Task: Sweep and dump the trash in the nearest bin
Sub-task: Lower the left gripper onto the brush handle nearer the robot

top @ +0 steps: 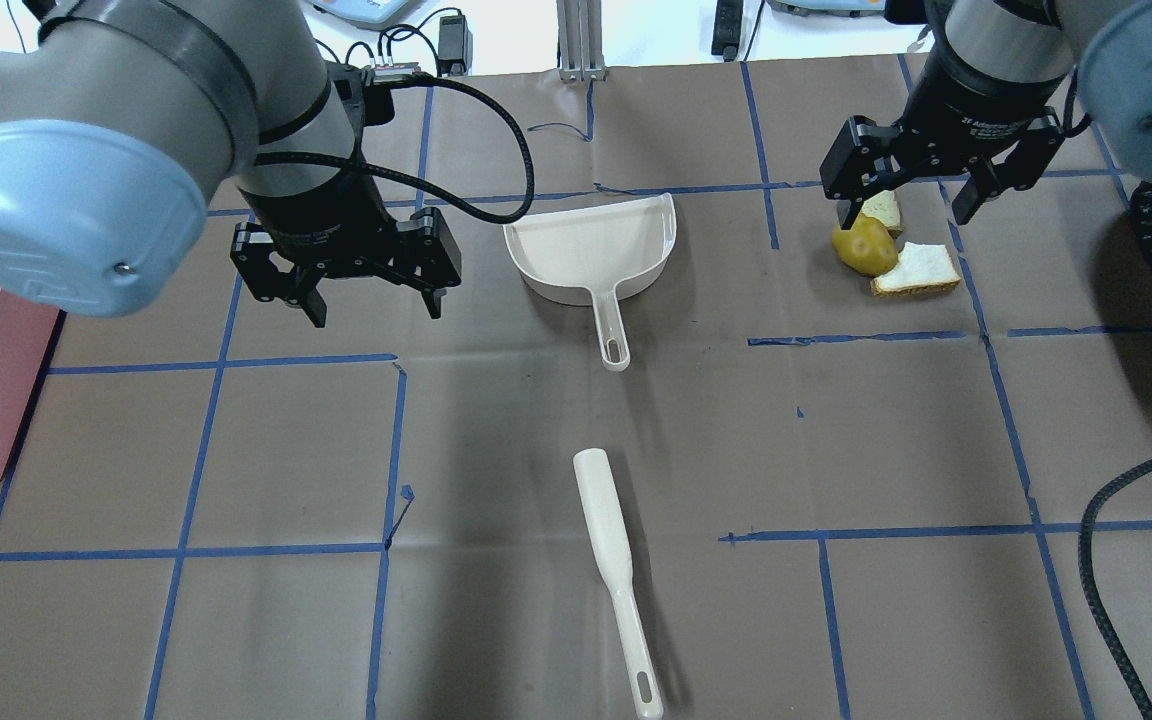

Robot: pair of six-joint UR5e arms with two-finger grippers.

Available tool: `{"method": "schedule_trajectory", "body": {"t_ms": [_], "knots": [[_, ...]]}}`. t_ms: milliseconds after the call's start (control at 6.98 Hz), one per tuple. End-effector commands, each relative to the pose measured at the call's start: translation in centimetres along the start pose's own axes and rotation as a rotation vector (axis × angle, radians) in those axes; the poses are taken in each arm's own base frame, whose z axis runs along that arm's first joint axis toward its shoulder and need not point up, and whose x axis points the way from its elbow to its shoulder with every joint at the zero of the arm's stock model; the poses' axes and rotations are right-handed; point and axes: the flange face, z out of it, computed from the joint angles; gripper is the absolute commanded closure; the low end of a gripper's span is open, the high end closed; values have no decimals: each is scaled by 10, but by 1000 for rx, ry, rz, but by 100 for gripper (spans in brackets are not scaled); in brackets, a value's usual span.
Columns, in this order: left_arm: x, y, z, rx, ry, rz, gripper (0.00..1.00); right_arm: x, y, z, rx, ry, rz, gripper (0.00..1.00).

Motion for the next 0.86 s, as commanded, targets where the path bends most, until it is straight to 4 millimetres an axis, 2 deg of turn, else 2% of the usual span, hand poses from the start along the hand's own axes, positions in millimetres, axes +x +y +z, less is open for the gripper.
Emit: {"method": "schedule_trajectory", "body": {"t_ms": [0,143,430,573,716], "knots": [[52,15,22,-19,-20,-61,0,0,0,0,-1,0,0,0],[65,24,30,-33,-29,-91,1,0,0,0,-1,0,0,0],[78,61,65,-85,-71,-160,1,0,0,0,1,0,0,0],[84,64,75,-58,-53,-148,1,0,0,0,-1,0,0,0],[99,77,80,-47,-51,-111,1,0,0,0,-1,0,0,0]]}}
